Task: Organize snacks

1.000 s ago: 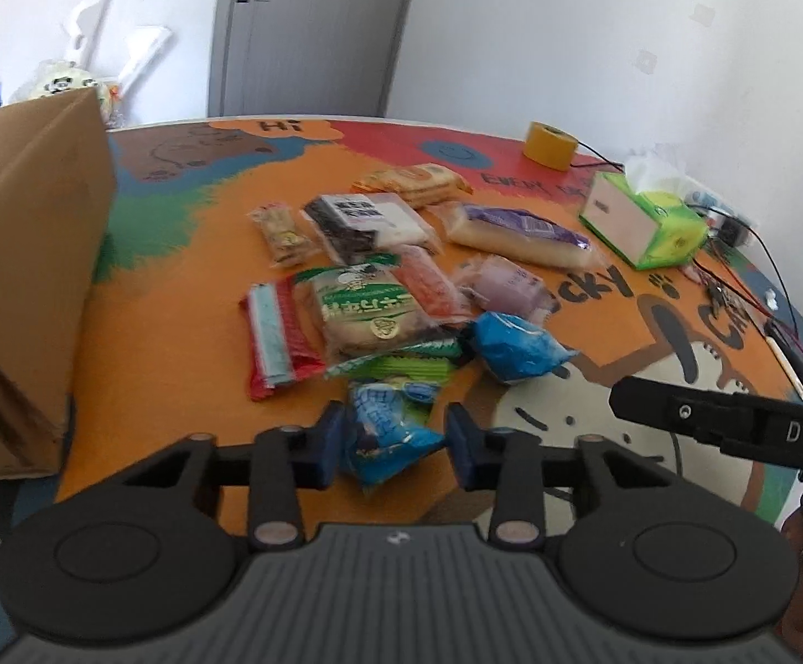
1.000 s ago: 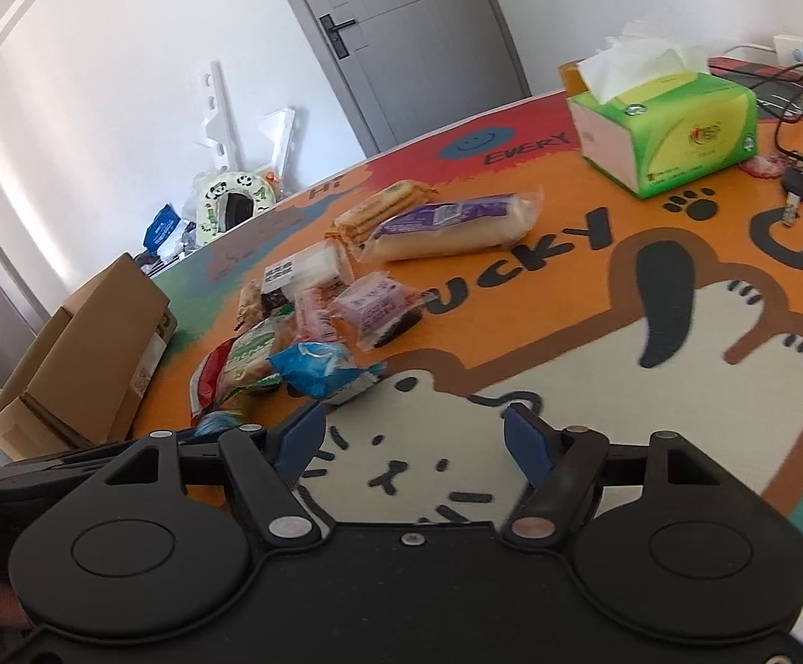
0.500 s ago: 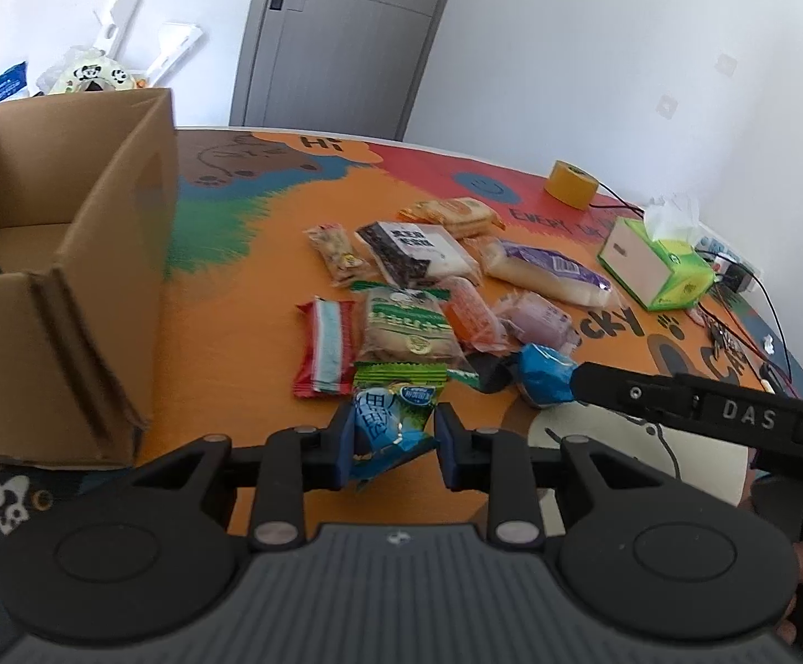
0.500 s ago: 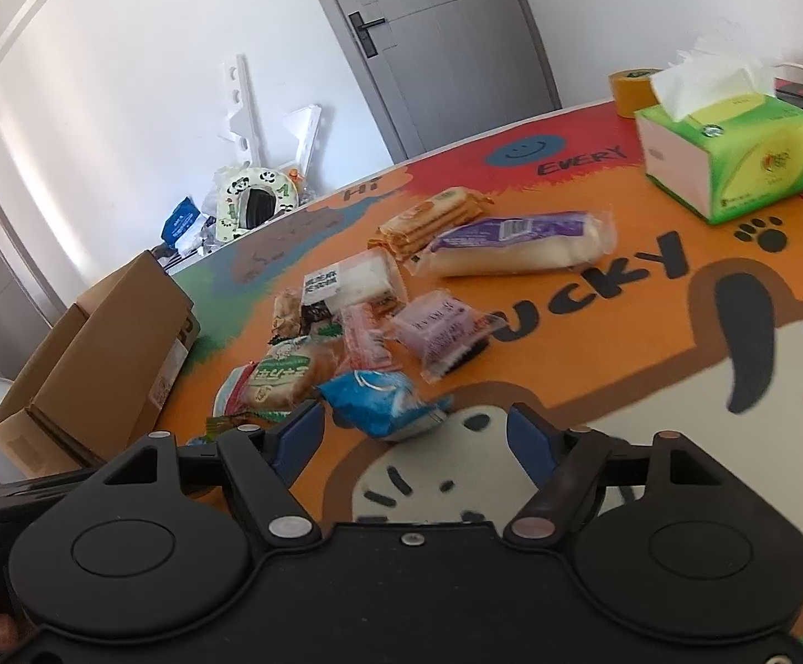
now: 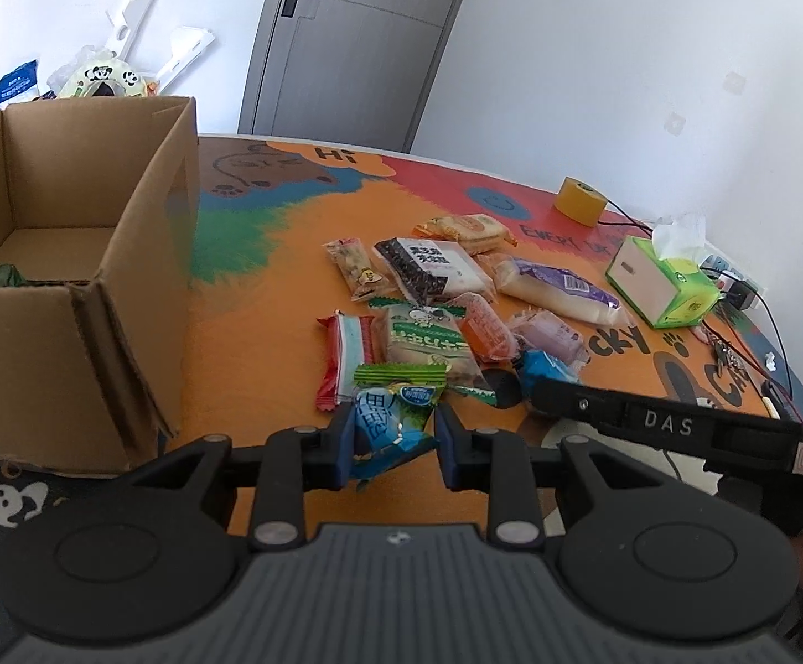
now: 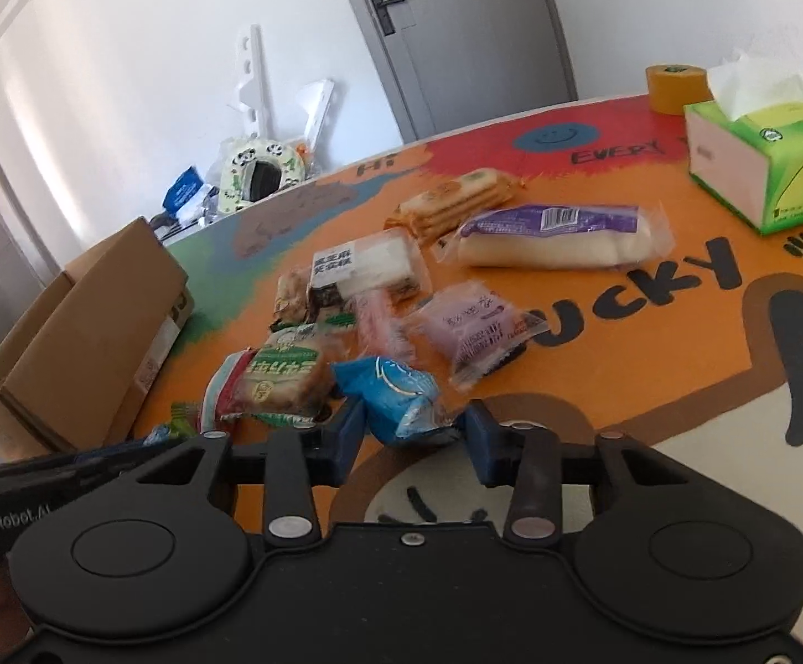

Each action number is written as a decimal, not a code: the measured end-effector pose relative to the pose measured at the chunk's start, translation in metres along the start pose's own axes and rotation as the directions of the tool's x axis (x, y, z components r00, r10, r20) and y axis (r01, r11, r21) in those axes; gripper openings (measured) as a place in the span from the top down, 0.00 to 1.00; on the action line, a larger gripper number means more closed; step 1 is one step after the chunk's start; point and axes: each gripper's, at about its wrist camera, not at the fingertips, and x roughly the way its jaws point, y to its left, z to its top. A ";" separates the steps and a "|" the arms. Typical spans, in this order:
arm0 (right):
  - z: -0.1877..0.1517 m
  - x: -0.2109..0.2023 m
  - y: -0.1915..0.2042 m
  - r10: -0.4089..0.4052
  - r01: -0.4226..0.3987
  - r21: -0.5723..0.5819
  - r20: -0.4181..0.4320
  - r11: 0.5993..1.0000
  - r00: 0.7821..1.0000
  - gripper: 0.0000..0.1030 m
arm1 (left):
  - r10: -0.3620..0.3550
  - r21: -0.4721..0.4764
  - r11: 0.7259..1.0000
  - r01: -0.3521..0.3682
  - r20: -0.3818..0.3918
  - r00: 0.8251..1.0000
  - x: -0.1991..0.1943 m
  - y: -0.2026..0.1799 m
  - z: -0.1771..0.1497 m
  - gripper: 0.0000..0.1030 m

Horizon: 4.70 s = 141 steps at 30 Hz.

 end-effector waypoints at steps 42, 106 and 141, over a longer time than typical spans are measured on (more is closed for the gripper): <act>0.032 -0.037 0.084 0.195 -0.181 -0.115 0.129 0.977 0.972 0.81 | 0.106 -0.018 0.994 -0.105 0.272 0.956 -0.089 0.034 0.053 0.72; 0.021 -0.050 0.119 0.148 -0.127 -0.128 0.173 0.984 0.974 0.07 | 0.230 -0.171 0.966 -0.195 0.217 0.949 -0.110 0.093 0.051 0.28; -0.001 -0.096 0.017 -0.087 0.089 -0.003 0.198 0.996 0.976 0.02 | 0.000 -0.037 0.999 0.004 0.110 0.994 -0.053 -0.020 0.031 0.28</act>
